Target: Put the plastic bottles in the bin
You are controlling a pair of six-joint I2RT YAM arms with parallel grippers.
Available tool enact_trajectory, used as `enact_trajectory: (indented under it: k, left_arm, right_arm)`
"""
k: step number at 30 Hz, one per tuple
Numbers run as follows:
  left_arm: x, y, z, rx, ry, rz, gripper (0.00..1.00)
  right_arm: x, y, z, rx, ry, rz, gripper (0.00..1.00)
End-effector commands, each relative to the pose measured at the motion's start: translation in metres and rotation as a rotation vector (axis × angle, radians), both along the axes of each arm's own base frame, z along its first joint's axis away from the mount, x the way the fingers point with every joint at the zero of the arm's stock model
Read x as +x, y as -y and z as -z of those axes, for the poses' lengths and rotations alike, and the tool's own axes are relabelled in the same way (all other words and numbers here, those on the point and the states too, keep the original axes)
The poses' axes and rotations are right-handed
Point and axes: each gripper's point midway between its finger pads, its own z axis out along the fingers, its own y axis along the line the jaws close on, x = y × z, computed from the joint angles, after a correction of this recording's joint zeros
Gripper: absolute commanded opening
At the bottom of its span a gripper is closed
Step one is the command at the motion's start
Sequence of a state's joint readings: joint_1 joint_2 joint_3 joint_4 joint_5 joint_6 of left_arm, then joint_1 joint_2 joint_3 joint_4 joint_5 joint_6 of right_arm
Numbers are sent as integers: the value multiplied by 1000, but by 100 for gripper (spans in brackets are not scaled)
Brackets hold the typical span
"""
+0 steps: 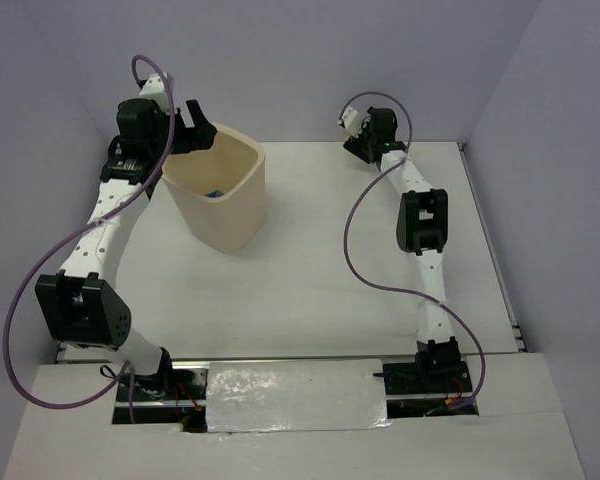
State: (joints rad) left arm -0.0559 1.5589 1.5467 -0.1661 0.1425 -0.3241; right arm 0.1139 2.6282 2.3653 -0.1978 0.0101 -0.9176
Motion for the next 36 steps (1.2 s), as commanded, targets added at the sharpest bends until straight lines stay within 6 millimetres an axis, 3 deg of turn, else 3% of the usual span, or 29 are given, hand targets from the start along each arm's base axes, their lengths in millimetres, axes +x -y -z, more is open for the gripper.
enact_trajectory:
  k: [1, 5, 9, 13, 19, 22, 25, 30, 32, 34, 35, 36]
  left_arm:
    - [-16, -2, -41, 10, 136, 1, 99]
    - [-27, -5, -53, 9, 183, -14, 100]
    - [-30, -6, -46, 6, 186, -24, 99]
    - [-27, -10, -47, 8, 182, -44, 99]
    - [-21, -9, -43, 1, 165, -47, 99]
    - [-21, -9, -43, -4, 163, -46, 99]
    - [-22, -8, -42, -8, 162, -41, 99]
    - [-26, -7, -44, -15, 158, -36, 99]
    - [-31, -6, -50, -19, 170, -32, 99]
    - [-34, -3, -46, -24, 176, -14, 99]
    - [-37, -2, -48, -27, 186, -6, 99]
    - [-38, -1, -44, -32, 176, -1, 99]
  right_arm:
    - [13, 0, -11, -229, 94, -26, 100]
    - [24, 9, -9, -327, 175, -15, 100]
    - [27, 10, 10, -403, 198, -43, 100]
    - [30, 11, 12, -410, 224, -67, 100]
    - [30, 9, 22, -392, 223, -96, 88]
    - [31, 6, 17, -376, 256, -92, 59]
    - [30, 6, 15, -350, 247, -76, 60]
    - [28, 7, -5, -333, 277, -35, 29]
    - [22, 5, -18, -339, 279, -18, 23]
    - [12, -1, -11, -345, 253, -19, 11]
    - [8, -4, -31, -338, 280, -9, 8]
    - [-2, -13, -16, -339, 265, -26, 4]
